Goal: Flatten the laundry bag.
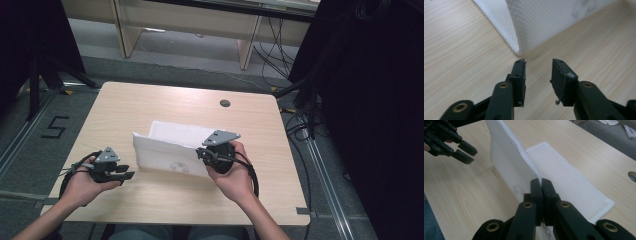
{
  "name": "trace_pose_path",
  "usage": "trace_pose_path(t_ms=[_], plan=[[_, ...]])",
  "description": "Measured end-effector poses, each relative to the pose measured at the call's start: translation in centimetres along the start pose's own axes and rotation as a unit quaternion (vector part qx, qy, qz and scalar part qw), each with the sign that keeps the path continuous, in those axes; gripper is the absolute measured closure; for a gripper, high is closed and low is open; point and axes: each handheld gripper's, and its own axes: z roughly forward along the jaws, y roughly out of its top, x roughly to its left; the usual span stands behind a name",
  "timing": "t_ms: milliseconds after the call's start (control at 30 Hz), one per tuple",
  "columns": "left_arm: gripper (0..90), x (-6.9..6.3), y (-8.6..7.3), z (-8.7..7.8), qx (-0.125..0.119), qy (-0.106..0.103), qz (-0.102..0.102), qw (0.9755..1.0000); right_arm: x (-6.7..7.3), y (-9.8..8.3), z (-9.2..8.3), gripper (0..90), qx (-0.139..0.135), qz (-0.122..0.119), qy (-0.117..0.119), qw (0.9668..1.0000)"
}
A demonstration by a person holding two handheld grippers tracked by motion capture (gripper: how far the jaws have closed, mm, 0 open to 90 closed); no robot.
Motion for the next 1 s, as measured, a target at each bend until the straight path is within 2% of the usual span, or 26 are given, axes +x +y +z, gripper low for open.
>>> trace_pose_path(t_ms=[33, 67, 133, 167, 267, 300, 467, 500, 533, 567, 600, 633, 800, 1000], plan=[[59.5, 0.0, -0.2, -0.1, -0.004, 0.002, -0.003, 1.0, 0.0, -0.1, 0.1, 90.0, -0.006, -0.008, -0.001, 0.9999], [57.0, 0.0, -0.5, -0.2, -0.007, 0.006, -0.009, 0.9999, 0.1, -0.2, 0.0, 90.0, -0.004, -0.007, 0.002, 1.0], [54.7, 0.2, -0.7, -0.4, -0.011, 0.006, -0.005, 0.9999, 0.2, -0.4, 0.0, 90.0, -0.003, -0.007, 0.002, 1.0], [50.0, 0.3, -1.2, -0.6, -0.017, -0.003, -0.006, 0.9998, 0.5, -0.6, -0.1, 90.0, 0.002, -0.004, 0.004, 1.0], [48.2, 0.2, -1.6, -0.8, -0.028, -0.005, -0.012, 0.9995, 0.6, -0.7, 0.0, 90.0, 0.004, -0.005, 0.006, 1.0], [47.1, 0.2, -1.9, -1.0, -0.027, -0.001, -0.008, 0.9996, 0.6, -0.8, 0.0, 90.0, 0.004, -0.008, 0.007, 0.9999], [46.6, 0.3, -2.0, -1.3, -0.032, -0.001, -0.009, 0.9994, 0.8, -1.0, -0.1, 90.0, 0.007, -0.004, 0.013, 0.9999], [46.4, 0.2, -2.0, -1.2, -0.036, -0.003, -0.021, 0.9991, 0.9, -1.1, 0.0, 90.0, 0.003, -0.011, 0.014, 0.9998], [46.4, 0.2, -2.0, -1.2, -0.036, -0.003, -0.021, 0.9991, 0.9, -1.1, 0.0, 90.0, 0.003, -0.011, 0.014, 0.9998], [46.4, 0.3, -1.9, -1.3, -0.034, -0.002, -0.011, 0.9994, 0.9, -1.1, -0.1, 90.0, 0.008, -0.012, 0.018, 0.9997], [46.4, 0.2, -2.0, -1.2, -0.034, 0.0, -0.017, 0.9993, 1.1, -1.3, -0.1, 90.0, 0.007, -0.005, 0.013, 0.9999], [46.3, 0.2, -1.9, -1.3, -0.032, -0.001, -0.01, 0.9994, 1.1, -1.4, -0.2, 90.0, 0.01, -0.004, 0.017, 0.9998], [46.2, 0.2, -1.9, -1.2, -0.038, -0.005, -0.021, 0.9991, 1.4, -1.8, -0.3, 90.0, 0.012, -0.005, 0.018, 0.9997], [47.1, 0.4, -2.0, -1.3, -0.035, 0.006, -0.01, 0.9993, 2.0, -2.3, -0.3, 90.0, 0.024, -0.008, 0.028, 0.9993]])
